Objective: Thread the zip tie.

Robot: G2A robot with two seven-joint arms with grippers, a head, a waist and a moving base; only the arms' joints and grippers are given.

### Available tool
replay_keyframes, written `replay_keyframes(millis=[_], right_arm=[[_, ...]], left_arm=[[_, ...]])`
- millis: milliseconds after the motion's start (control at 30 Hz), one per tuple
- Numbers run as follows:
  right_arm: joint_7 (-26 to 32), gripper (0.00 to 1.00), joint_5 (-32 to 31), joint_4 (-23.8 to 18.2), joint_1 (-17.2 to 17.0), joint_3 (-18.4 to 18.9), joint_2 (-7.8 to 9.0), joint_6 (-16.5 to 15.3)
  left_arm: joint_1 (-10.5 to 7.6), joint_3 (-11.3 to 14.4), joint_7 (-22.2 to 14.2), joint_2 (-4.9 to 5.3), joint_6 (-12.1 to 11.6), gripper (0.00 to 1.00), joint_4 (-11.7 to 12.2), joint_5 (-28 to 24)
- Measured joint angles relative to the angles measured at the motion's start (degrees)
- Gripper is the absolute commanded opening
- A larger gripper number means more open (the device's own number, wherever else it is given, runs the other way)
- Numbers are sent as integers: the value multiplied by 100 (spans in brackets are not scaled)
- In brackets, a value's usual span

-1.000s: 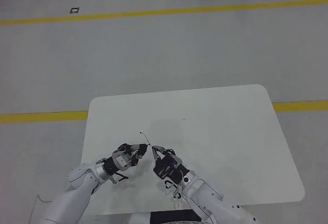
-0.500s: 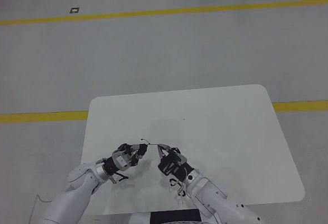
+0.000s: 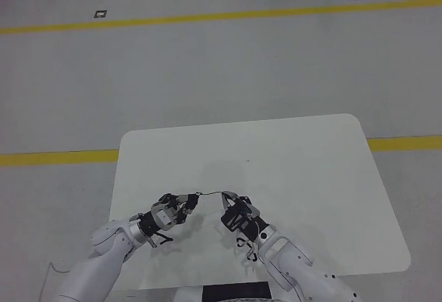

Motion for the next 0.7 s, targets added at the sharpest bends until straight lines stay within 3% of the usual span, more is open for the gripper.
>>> replay_keyframes(millis=[633,667,700], right_arm=[[98,0,2,-43,-59,97,81,26],[95,8,14,-62,-77,102,80,30],[76,38,69,-101,-107,114,78,8]], left_arm=[[0,0,0,0,0,0,0,0],[0,0,0,0,0,0,0,0],[0,0,0,0,0,0,0,0]])
